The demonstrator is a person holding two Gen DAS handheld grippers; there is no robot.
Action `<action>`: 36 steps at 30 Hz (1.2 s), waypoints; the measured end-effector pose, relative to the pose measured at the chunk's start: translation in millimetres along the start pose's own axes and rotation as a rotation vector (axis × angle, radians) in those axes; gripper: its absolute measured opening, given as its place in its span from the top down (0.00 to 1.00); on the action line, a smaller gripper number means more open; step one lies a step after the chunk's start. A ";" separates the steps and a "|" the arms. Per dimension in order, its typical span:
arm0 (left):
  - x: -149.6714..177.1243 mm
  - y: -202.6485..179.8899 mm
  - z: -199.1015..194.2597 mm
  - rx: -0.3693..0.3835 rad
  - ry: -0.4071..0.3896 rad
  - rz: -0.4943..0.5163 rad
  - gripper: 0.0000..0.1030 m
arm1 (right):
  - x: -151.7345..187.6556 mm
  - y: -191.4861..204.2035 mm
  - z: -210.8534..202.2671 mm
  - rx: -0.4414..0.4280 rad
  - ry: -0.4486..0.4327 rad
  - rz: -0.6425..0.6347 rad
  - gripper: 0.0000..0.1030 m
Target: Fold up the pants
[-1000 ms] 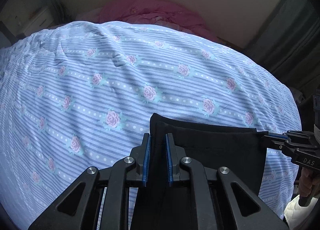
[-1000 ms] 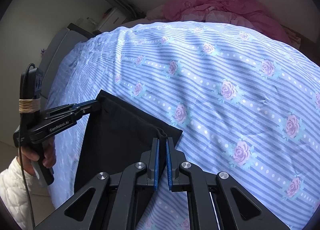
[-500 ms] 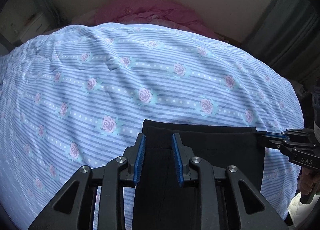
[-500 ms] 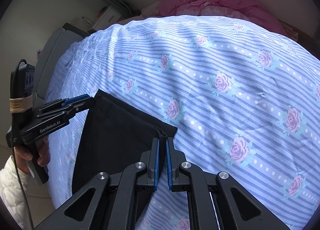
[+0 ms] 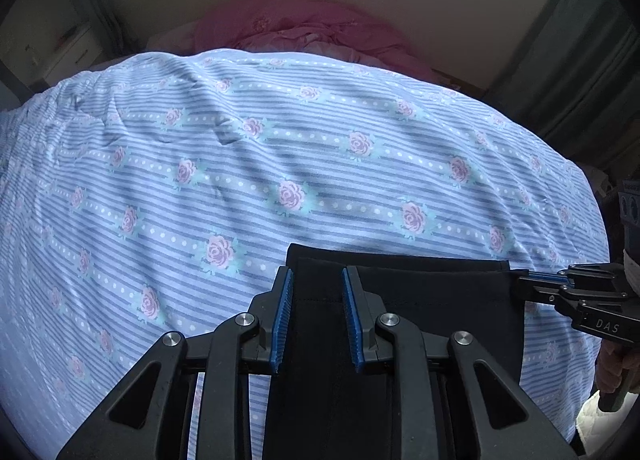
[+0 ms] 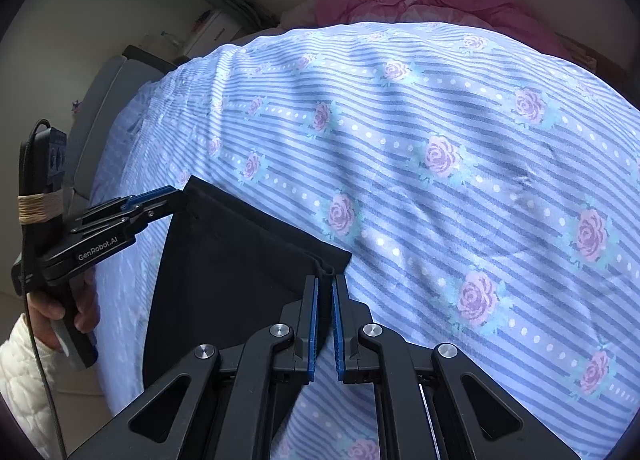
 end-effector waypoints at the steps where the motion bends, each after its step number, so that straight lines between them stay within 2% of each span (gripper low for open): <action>1: -1.8 -1.2 -1.1 0.013 -0.005 0.002 0.75 | 0.1 -0.3 0.1 0.000 0.000 0.001 0.92; 5: -3.6 2.4 15.4 0.000 0.040 -0.013 0.75 | 0.4 -0.1 0.5 0.000 0.000 0.003 0.92; 8: -3.0 7.8 21.0 0.021 0.051 -0.050 0.75 | 0.2 -0.3 0.5 -0.001 0.001 0.003 0.92; 14: -1.7 14.2 26.0 0.020 0.046 -0.022 0.75 | 0.4 -0.4 1.2 -0.002 0.001 0.012 0.92; 20: 3.7 2.2 13.9 -0.002 0.040 0.016 0.74 | 0.8 -0.6 1.9 -0.002 0.002 0.010 0.92; 22: 4.5 1.1 11.9 0.029 0.044 -0.002 0.74 | 0.6 -0.4 1.9 -0.002 0.003 0.008 0.92; 27: 15.0 -5.8 4.2 0.036 0.055 -0.013 0.74 | 0.5 -0.5 2.1 -0.002 0.001 0.009 0.92; 32: 21.5 7.8 18.7 0.114 0.106 -0.128 0.73 | -0.1 -1.5 1.4 -0.010 0.004 0.015 0.92; 35: 26.7 12.4 23.2 0.162 0.135 -0.164 0.74 | -0.5 -1.5 1.0 -0.014 0.007 0.016 0.92; 36: 29.3 14.5 25.2 0.180 0.155 -0.183 0.78 | -0.4 -2.0 0.6 -0.015 0.007 0.015 0.92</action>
Point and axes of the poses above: each gripper's, at about its wrist camera, not at the fingertips, and z roughly the way its jaws point, y to its left, x to its underside, the point moved 2 cm from there along z, roughly the way its jaws point, and after that the axes turned 11 degrees about -x, right-handed, at the moved point
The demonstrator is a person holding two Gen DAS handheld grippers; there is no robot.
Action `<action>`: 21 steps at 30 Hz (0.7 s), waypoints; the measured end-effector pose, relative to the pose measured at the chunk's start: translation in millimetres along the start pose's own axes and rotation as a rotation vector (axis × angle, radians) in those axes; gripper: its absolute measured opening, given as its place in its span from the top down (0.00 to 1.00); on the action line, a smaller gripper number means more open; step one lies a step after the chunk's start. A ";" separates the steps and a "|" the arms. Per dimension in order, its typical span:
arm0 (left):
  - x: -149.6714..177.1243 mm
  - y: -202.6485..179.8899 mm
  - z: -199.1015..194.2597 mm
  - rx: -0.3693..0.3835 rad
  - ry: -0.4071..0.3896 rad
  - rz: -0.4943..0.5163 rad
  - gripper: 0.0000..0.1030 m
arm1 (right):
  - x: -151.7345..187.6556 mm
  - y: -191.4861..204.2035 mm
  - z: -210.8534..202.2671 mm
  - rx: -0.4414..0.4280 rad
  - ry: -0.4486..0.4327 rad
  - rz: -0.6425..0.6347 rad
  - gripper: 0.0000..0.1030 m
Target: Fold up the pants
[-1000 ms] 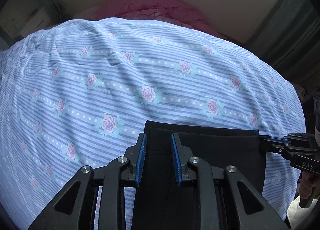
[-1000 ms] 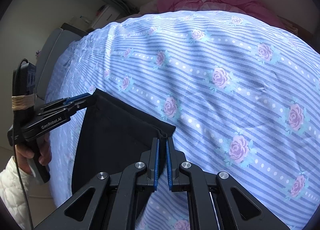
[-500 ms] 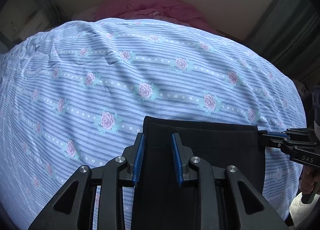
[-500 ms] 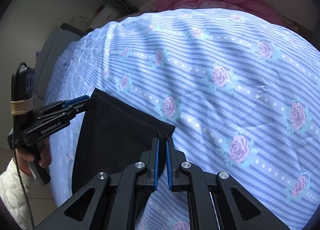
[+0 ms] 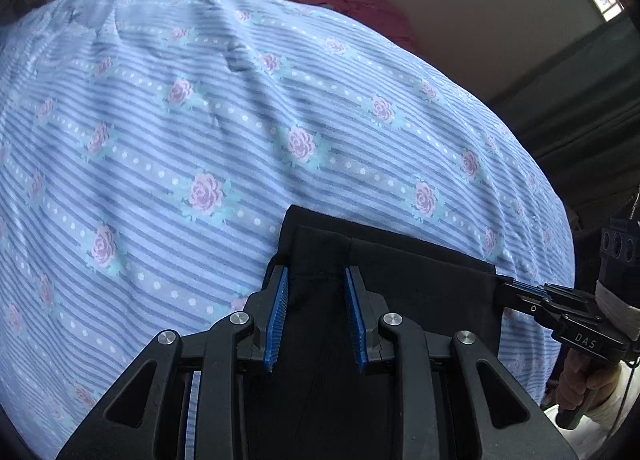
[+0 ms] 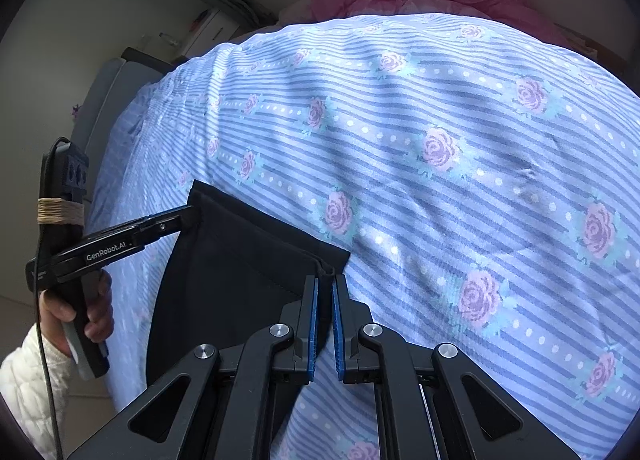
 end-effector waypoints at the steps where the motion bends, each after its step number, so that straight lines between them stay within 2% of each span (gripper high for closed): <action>1: 1.6 2.0 -0.2 -0.007 0.002 -0.009 0.85 | 0.3 0.1 -0.5 -0.001 -0.001 -0.001 0.92; 2: 2.7 2.8 -1.2 -0.025 -0.004 -0.002 0.94 | 0.3 -0.1 -1.3 -0.002 -0.004 -0.002 0.92; 7: -5.3 2.6 -16.0 -0.033 -0.080 0.023 0.95 | -2.1 7.2 -12.6 -0.024 -0.041 -0.005 0.92; 12: -15.3 -7.0 -0.5 -0.099 -0.043 0.084 0.95 | -8.6 14.2 -9.2 -0.010 -0.052 -0.017 0.92; 17: -14.6 -13.6 6.5 -0.094 -0.030 0.094 0.92 | -7.9 4.9 -1.0 -0.008 -0.033 0.025 0.91; 18: -15.1 -13.9 4.8 -0.100 -0.036 0.107 0.92 | -8.7 3.2 -1.1 -0.014 -0.031 0.039 0.90; 19: -15.5 -15.6 3.7 -0.102 -0.039 0.117 0.91 | -8.8 3.6 -0.4 -0.014 -0.028 0.050 0.84; 21: -19.4 -20.7 1.3 -0.095 -0.045 0.123 0.78 | -8.1 -0.3 0.2 -0.021 -0.017 0.072 0.71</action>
Point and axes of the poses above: each gripper's, at about its wrist camera, not at the fingertips, and z roughly the way its jaws point, y to its left, x to its underside, the point moved 2 cm from there along z, roughly the way its jaws point, and after that the axes turned 11 degrees about -x, right-handed, at the moved point
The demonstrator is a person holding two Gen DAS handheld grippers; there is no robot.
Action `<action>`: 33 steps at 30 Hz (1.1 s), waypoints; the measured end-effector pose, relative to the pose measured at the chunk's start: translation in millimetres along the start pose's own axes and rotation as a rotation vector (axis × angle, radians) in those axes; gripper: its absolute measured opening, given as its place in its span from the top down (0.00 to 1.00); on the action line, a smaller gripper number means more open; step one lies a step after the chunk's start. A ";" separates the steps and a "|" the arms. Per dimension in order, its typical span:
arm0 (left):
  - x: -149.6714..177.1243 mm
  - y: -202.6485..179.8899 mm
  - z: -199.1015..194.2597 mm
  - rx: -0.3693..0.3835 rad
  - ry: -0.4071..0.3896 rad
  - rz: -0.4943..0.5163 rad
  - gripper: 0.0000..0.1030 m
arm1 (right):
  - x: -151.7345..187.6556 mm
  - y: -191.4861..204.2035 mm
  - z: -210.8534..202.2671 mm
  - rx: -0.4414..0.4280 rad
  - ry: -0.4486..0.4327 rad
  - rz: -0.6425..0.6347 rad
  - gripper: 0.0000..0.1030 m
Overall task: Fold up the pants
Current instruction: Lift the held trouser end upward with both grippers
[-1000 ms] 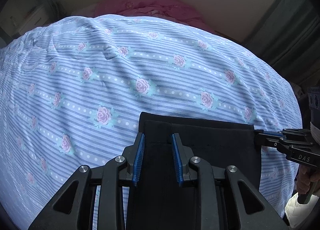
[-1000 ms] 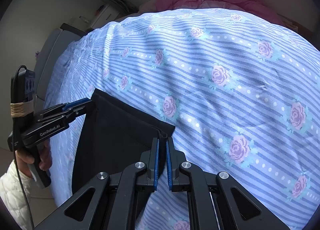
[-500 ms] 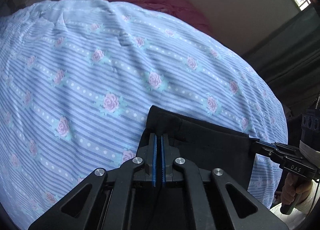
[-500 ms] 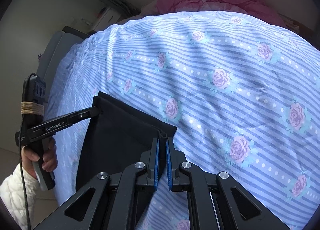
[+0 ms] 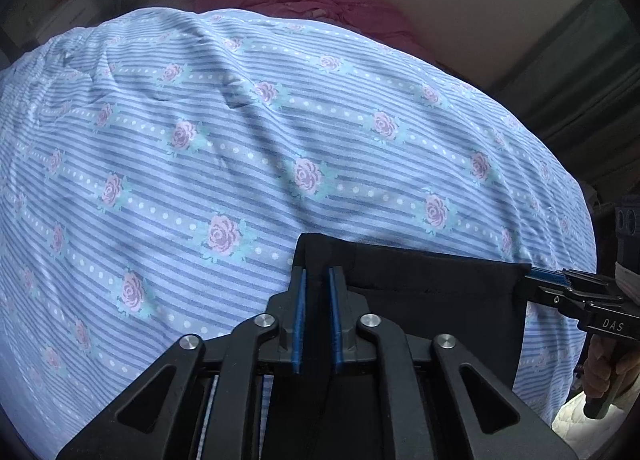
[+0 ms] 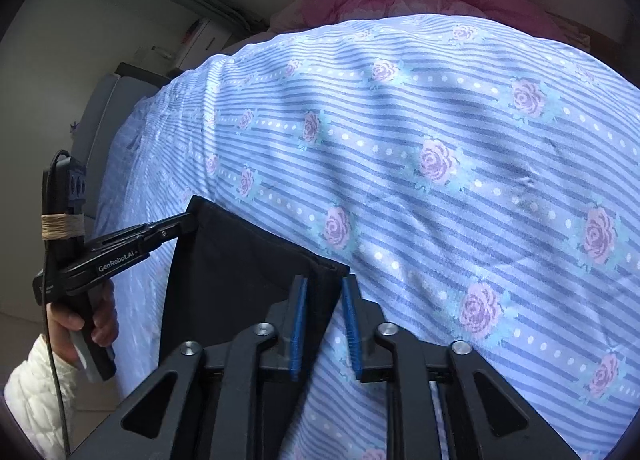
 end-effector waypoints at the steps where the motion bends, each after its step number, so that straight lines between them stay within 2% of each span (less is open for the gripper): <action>1: -3.4 -0.8 -2.1 -0.015 -0.013 0.002 0.72 | 1.3 -3.1 -0.6 -0.009 0.003 0.015 0.70; 2: -6.1 1.2 -4.8 -0.030 -0.025 0.008 0.62 | 2.7 -5.2 -1.1 -0.022 0.004 0.031 0.70; 3: -9.0 0.1 -4.7 -0.040 -0.032 0.012 0.60 | 3.5 -7.0 -1.0 -0.029 0.005 0.039 0.70; 7: -17.4 -0.9 10.2 -0.017 0.001 0.001 0.60 | 5.3 -13.5 5.0 -0.041 0.010 0.047 0.69; 11: -20.4 8.5 23.0 0.049 0.017 -0.066 0.60 | 4.5 -24.1 9.5 -0.097 0.005 0.075 0.68; 15: -21.1 10.7 33.8 0.094 0.030 -0.110 0.60 | 0.9 -26.0 20.7 -0.137 0.014 0.052 0.68; 17: -21.7 7.7 37.3 0.140 0.047 -0.134 0.63 | -1.4 -24.5 24.6 -0.145 0.023 0.048 0.69; 19: -23.6 5.3 38.2 0.134 0.055 -0.145 0.65 | -3.9 -23.8 26.7 -0.140 0.031 0.051 0.77; 21: -17.2 4.3 37.6 0.161 0.058 -0.184 0.79 | -7.1 -25.1 24.6 -0.159 0.038 0.077 0.81; 23: -15.4 7.0 27.1 0.166 0.031 -0.217 0.86 | -11.4 -25.9 15.9 -0.164 0.035 0.089 0.85; 25: -11.7 9.2 5.6 0.195 -0.020 -0.229 0.87 | -11.7 -13.4 3.1 -0.162 0.013 0.066 0.87; 30: -0.6 4.5 -67.4 0.184 -0.146 -0.181 0.87 | -3.3 48.1 -39.7 -0.133 -0.043 -0.108 0.87; 33: 12.2 8.3 -118.5 0.167 -0.221 -0.176 0.87 | 6.8 89.6 -69.0 -0.146 -0.071 -0.205 0.87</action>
Point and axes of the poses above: each gripper's, at about its wrist camera, not at the fingertips, and z roughly the way its jaws point, y to its left, x to its underside, the point moved 2 cm from there along z, roughly the way its jaws point, and after that the axes turned 11 degrees about -x, right-handed, at the moved point
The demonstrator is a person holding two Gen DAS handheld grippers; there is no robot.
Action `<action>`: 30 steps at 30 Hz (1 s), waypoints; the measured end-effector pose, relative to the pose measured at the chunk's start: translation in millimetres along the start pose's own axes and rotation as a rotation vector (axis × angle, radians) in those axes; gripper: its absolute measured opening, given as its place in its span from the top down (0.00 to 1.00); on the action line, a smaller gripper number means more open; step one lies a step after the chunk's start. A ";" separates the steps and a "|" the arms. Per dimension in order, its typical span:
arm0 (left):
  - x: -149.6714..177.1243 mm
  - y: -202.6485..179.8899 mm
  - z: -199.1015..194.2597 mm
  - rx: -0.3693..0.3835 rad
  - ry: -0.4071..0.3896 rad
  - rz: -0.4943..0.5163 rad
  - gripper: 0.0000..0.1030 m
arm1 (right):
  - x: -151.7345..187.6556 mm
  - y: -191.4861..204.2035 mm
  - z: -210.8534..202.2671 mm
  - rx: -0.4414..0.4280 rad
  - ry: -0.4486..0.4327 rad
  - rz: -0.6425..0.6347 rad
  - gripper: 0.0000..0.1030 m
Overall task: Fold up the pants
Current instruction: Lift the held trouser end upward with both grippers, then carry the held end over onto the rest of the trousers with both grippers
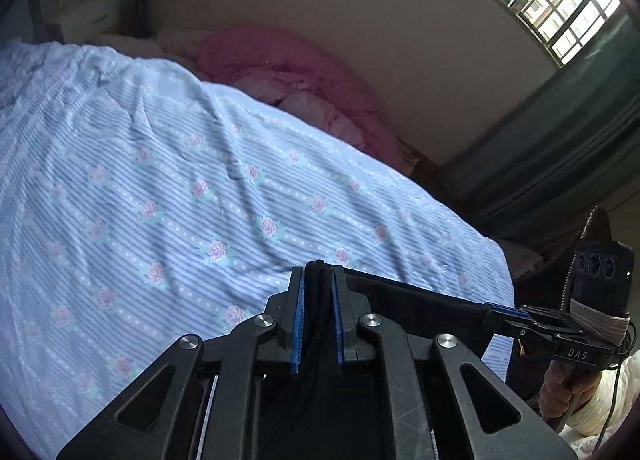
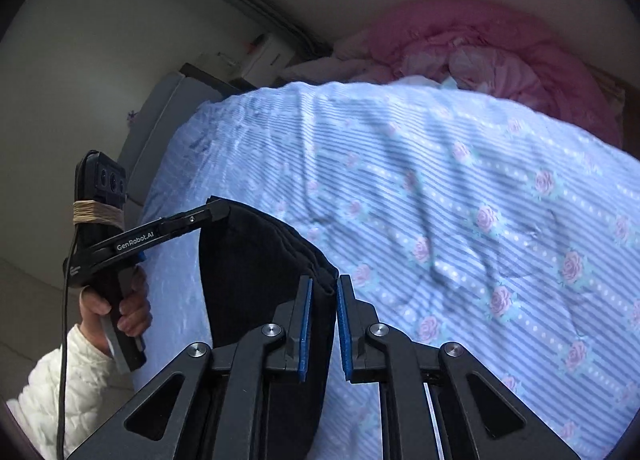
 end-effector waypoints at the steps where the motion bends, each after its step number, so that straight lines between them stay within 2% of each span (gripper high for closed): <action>1: 3.7 0.1 -19.5 -0.004 -0.027 -0.002 0.87 | 1.0 13.4 -7.7 -0.007 -0.003 -0.028 0.87; 7: 37.4 22.1 -127.5 -0.049 -0.140 -0.035 0.88 | 22.9 112.2 -45.8 -0.047 0.013 -0.243 0.88; 11: 82.9 31.1 -186.1 -0.083 -0.204 -0.073 0.88 | 57.7 174.7 -66.6 -0.069 0.028 -0.388 0.89; 18: 176.0 56.7 -229.2 -0.087 -0.231 -0.123 0.88 | 152.8 260.2 -76.8 -0.148 0.102 -0.541 0.94; 23: 247.8 86.8 -245.8 -0.076 -0.248 -0.169 0.88 | 226.4 278.5 -49.8 -0.151 0.193 -0.531 0.94; 27: 299.4 106.9 -242.4 -0.092 -0.214 -0.140 0.88 | 273.5 263.4 -25.5 -0.084 0.298 -0.442 0.83; 30: 335.0 126.5 -228.3 -0.119 -0.164 -0.141 0.88 | 302.6 251.9 -12.1 -0.026 0.370 -0.420 0.82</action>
Point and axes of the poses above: each gripper's, at about its wrist camera, not at the fingertips, and z roughly the way its jaws point, y to its left, x to its underside, the point moved 2 cm from there along z, roughly the way its jaws point, and after that the axes turned 11 degrees about -x, right-handed, at the moved point
